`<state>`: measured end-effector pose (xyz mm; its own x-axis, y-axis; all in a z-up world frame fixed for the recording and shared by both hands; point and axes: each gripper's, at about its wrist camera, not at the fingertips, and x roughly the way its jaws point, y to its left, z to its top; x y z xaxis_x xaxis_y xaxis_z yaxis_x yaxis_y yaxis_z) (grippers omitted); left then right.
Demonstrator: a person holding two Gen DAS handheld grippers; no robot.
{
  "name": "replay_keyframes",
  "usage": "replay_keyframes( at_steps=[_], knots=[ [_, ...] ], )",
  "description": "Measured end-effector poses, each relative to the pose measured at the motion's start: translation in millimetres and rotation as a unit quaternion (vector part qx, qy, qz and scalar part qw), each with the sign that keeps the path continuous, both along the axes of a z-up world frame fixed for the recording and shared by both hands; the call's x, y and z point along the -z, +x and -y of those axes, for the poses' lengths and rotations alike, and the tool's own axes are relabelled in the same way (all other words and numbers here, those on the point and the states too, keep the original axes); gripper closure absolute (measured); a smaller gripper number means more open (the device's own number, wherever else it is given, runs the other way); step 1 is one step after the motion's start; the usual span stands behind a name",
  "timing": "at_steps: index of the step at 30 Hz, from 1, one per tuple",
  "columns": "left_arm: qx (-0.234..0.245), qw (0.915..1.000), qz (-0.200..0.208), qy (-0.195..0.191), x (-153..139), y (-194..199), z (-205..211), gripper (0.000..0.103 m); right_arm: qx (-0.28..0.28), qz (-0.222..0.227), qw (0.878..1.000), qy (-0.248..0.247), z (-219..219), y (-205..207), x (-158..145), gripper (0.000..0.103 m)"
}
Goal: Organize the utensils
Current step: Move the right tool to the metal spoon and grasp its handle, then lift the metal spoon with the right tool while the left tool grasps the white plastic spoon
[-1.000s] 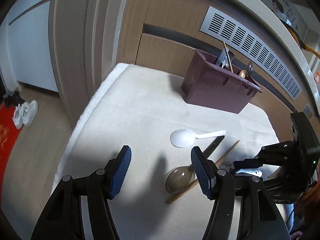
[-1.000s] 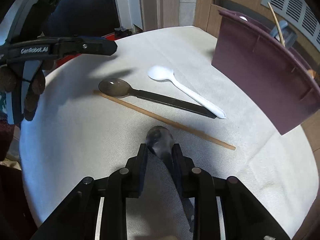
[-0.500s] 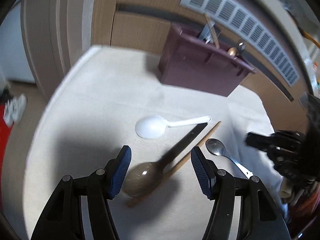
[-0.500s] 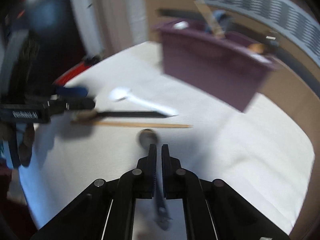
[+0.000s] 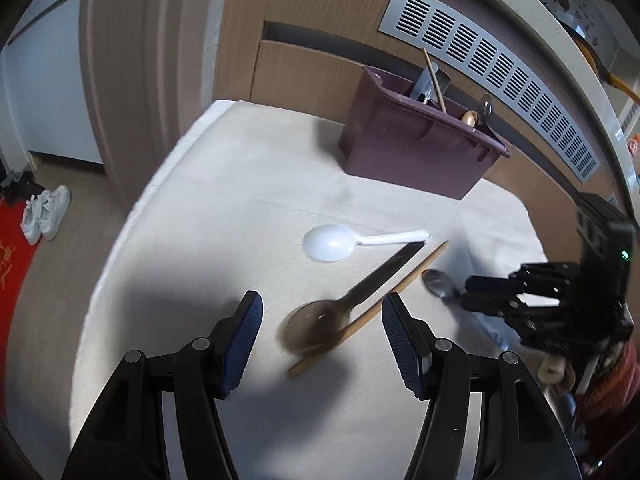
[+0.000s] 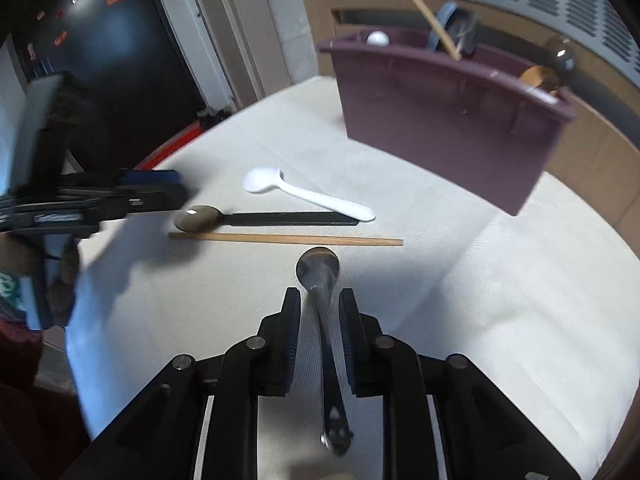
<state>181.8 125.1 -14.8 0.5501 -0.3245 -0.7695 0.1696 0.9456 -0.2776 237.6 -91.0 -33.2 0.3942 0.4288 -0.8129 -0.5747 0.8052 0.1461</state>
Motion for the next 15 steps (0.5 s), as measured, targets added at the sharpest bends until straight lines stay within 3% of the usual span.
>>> replay_keyframes(
  at_steps=[3, 9, 13, 15],
  knots=[
    [-0.002, 0.9999, 0.012, 0.004, 2, -4, -9, 0.040, -0.001, -0.016, 1.000, -0.017, -11, 8, 14, 0.083],
    [-0.006, 0.9997, 0.021, 0.007, 5, -6, -15, 0.040, 0.000, 0.020, 0.999, -0.048, -35, 17, 19, 0.080],
    [-0.009, 0.9998, 0.019, 0.006, 8, -4, -18, 0.040, -0.009, 0.011, 0.999, -0.044, -40, 14, 18, 0.059],
    [-0.010, 0.9998, 0.017, 0.008, 10, -4, -18, 0.040, -0.004, 0.004, 0.999, -0.043, -44, 13, 17, 0.053]
  ],
)
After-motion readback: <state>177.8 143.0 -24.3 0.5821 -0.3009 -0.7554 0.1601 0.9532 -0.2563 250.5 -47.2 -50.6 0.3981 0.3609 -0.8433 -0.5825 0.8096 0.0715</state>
